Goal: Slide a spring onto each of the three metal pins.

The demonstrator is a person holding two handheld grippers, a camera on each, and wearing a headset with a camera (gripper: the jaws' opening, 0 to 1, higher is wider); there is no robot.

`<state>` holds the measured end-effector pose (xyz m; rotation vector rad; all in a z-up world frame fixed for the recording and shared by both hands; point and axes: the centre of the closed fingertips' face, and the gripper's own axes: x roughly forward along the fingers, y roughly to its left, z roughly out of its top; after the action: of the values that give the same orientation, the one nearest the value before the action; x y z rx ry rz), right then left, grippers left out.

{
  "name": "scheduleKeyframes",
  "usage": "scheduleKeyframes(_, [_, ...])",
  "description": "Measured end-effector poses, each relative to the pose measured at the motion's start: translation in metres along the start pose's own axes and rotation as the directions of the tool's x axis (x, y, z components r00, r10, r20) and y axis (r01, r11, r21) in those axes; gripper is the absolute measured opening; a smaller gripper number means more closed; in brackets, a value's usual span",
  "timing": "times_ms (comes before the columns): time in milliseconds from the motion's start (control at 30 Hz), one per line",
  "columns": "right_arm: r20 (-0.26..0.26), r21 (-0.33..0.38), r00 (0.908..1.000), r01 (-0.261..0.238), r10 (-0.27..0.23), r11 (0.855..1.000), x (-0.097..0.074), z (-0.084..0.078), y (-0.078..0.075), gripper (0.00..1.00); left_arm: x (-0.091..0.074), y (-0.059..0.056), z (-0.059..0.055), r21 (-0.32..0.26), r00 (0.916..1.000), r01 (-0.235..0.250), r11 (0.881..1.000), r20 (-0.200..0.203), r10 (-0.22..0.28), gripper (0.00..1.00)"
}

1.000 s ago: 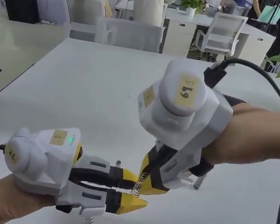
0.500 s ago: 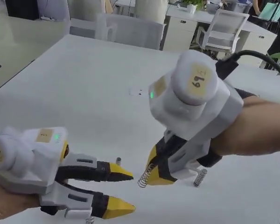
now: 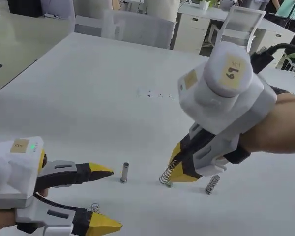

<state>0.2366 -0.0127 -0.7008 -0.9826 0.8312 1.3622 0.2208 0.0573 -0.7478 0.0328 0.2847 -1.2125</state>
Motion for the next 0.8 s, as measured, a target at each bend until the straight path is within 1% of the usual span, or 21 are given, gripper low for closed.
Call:
scheduleKeyframes(133, [-0.003, 0.020, 0.9999, 0.011, -0.011, 1.000, -0.003, -0.006, -0.006, 0.07, -0.008, 0.009, -0.004, 0.000, 0.9989, -0.046, 0.999, -0.011, 0.046, 0.69])
scheduleKeyframes(300, [-0.005, 0.042, 0.9996, 0.027, -0.027, 0.999, -0.008, -0.013, -0.014, 0.07, -0.015, 0.014, -0.009, 0.015, 0.9966, -0.078, 0.997, -0.026, 0.078, 0.72])
scheduleKeyframes(367, [-0.007, 0.052, 0.9994, 0.033, -0.032, 0.998, -0.009, -0.015, -0.017, 0.07, -0.017, 0.017, -0.011, 0.020, 0.9949, -0.095, 0.995, -0.033, 0.095, 0.76])
scheduleKeyframes(400, [-0.007, 0.058, 0.9993, 0.037, -0.037, 0.998, -0.011, -0.017, -0.020, 0.07, -0.018, 0.018, -0.013, 0.031, 0.9942, -0.099, 0.995, -0.040, 0.100, 0.76])
scheduleKeyframes(567, [-0.003, 0.083, 0.9981, 0.062, -0.062, 0.995, -0.018, -0.022, -0.032, 0.07, -0.022, 0.022, -0.016, 0.051, 0.9914, -0.117, 0.992, -0.053, 0.120, 0.80])
scheduleKeyframes(667, [-0.007, 0.100, 0.9971, 0.076, -0.075, 0.992, -0.021, -0.026, -0.039, 0.07, -0.024, 0.025, -0.020, 0.069, 0.9894, -0.126, 0.990, -0.064, 0.130, 0.80])
scheduleKeyframes(767, [-0.012, 0.114, 0.9967, 0.081, -0.080, 0.990, -0.022, -0.030, -0.045, 0.07, -0.026, 0.027, -0.021, 0.078, 0.9879, -0.133, 0.988, -0.070, 0.139, 0.81])
scheduleKeyframes(800, [-0.021, 0.123, 0.9967, 0.081, -0.079, 0.989, -0.022, -0.033, -0.047, 0.07, -0.027, 0.029, -0.023, 0.088, 0.9865, -0.136, 0.987, -0.079, 0.143, 0.81])
